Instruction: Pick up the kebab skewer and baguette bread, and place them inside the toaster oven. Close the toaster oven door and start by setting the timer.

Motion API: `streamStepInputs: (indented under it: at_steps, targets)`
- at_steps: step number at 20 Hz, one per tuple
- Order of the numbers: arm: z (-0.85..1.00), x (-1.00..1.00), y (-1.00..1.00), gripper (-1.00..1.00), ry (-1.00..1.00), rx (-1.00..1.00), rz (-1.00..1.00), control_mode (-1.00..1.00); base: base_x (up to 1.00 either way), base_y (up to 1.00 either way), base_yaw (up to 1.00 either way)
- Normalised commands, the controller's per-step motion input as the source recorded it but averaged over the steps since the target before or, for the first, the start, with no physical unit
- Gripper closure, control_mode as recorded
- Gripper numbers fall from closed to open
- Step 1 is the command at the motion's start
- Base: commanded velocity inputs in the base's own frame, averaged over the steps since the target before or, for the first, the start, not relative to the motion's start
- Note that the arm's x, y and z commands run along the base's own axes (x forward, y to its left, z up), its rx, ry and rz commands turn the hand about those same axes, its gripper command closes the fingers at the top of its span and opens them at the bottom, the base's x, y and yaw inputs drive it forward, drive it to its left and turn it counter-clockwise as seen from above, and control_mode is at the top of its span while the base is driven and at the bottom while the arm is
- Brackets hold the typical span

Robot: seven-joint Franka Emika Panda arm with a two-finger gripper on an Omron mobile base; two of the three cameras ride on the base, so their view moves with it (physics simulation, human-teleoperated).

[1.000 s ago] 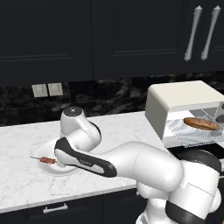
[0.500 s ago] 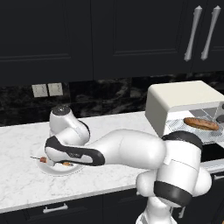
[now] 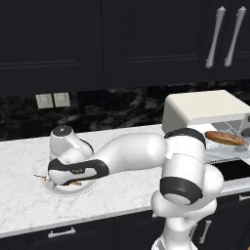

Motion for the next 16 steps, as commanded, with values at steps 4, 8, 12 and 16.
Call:
streamStepInputs:
  at_steps: [4,8,12,16]
  targets:
    - [-0.23,0.31,0.31,-1.00,0.00,0.00,0.00,-1.00,0.00,0.00,0.00]
    - [-0.26,0.16,0.26,-1.00,0.00,0.00,0.00,-1.00,0.00,0.00,0.00]
    - [-0.17,0.18,0.28,-1.00,0.00,0.00,0.00,-1.00,0.00,0.00,0.00]
    - [-0.12,0.15,0.23,-1.00,0.00,0.00,-0.02,-1.00,0.00,0.00,0.00]
